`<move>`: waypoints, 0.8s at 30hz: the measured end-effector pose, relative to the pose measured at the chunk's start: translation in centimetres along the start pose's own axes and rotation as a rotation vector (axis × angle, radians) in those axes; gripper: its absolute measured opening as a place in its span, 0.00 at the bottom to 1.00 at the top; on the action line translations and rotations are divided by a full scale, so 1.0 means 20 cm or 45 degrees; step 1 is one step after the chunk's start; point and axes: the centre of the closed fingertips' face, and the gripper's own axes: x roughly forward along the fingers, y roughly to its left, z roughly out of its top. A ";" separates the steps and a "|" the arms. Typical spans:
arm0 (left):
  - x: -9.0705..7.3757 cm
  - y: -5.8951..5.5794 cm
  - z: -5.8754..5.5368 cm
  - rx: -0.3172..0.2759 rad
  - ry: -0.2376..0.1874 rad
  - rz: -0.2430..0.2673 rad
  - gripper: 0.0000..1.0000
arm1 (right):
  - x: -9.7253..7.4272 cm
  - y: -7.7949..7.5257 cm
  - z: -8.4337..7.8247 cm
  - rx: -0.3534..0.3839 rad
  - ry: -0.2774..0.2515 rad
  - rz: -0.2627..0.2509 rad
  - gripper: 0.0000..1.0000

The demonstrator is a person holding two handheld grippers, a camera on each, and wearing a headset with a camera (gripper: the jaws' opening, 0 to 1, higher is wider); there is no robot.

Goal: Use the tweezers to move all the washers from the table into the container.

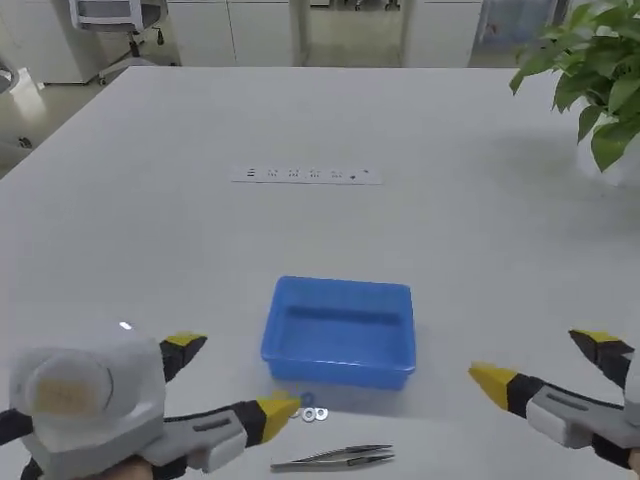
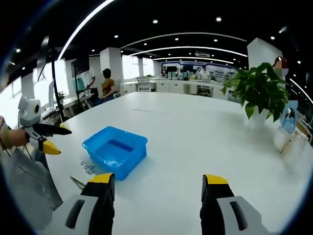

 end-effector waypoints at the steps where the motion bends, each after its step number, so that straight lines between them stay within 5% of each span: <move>1: 0.01 -0.01 -0.02 0.022 0.029 -0.026 0.69 | 0.01 0.02 -0.02 -0.023 0.023 0.020 0.67; 10: 0.05 -0.10 -0.19 0.170 0.267 -0.190 0.47 | 0.10 0.29 -0.14 -0.183 0.174 0.294 0.46; 20: 0.09 -0.18 -0.31 0.359 0.422 -0.271 0.32 | 0.15 0.51 -0.27 -0.373 0.325 0.498 0.39; 24: 0.10 -0.18 -0.35 0.489 0.483 -0.276 0.26 | 0.16 0.59 -0.30 -0.461 0.362 0.574 0.35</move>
